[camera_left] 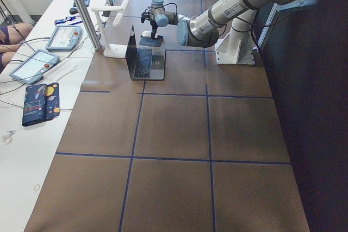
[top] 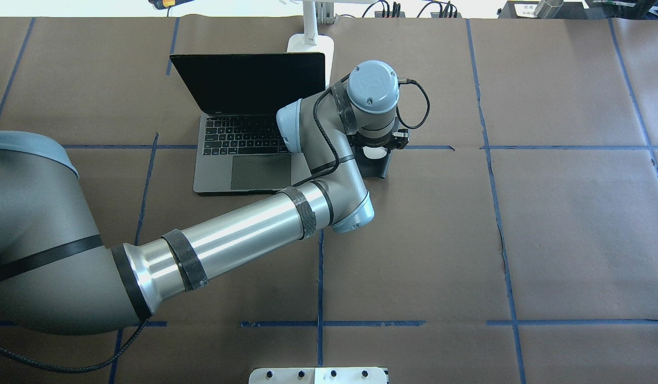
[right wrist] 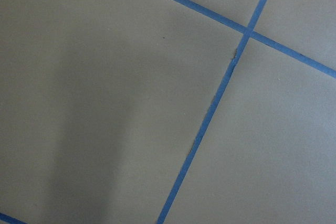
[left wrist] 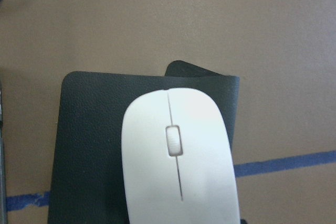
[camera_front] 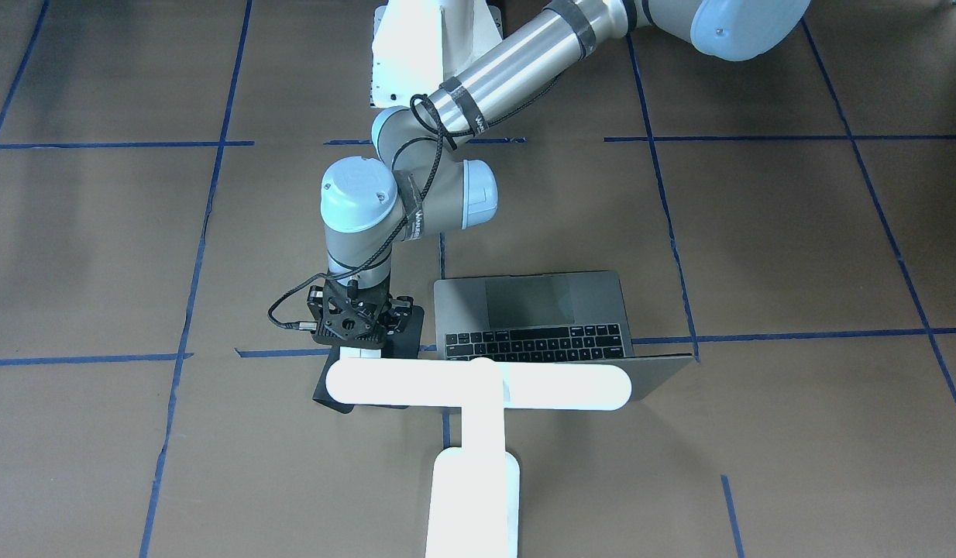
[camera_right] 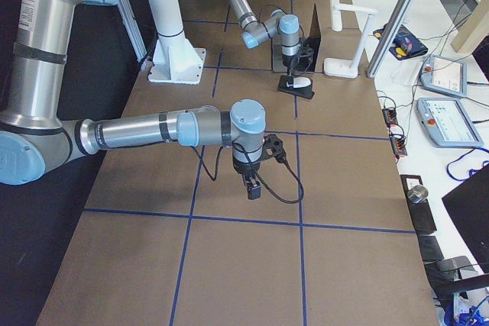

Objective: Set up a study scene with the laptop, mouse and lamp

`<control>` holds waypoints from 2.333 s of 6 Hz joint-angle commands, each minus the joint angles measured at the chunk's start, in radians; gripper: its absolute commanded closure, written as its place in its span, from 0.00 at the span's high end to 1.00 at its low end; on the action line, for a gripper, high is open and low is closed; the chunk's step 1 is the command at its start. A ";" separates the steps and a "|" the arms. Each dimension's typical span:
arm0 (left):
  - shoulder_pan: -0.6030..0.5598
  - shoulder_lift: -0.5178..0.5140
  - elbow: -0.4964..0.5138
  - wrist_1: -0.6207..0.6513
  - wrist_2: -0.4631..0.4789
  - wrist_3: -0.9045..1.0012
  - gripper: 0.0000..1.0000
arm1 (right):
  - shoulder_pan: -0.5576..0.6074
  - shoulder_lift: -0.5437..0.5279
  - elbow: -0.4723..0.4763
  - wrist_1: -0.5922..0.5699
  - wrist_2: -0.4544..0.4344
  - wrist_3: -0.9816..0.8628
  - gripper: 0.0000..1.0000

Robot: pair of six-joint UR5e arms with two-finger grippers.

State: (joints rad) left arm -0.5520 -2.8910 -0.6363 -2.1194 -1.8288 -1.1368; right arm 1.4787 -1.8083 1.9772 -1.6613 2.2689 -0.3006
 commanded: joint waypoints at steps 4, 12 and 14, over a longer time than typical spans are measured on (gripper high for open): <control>-0.084 0.039 -0.122 0.086 -0.212 -0.054 1.00 | 0.000 0.010 0.002 0.000 0.018 0.008 1.00; -0.294 0.895 -1.166 0.483 -0.300 0.571 1.00 | 0.061 -0.071 -0.029 0.008 0.023 0.085 1.00; -0.490 1.045 -1.166 0.487 -0.418 0.878 1.00 | 0.063 -0.068 -0.038 0.009 0.024 0.080 1.00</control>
State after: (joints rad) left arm -0.9543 -1.9169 -1.8005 -1.6359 -2.2004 -0.3966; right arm 1.5402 -1.8776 1.9426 -1.6533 2.2929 -0.2172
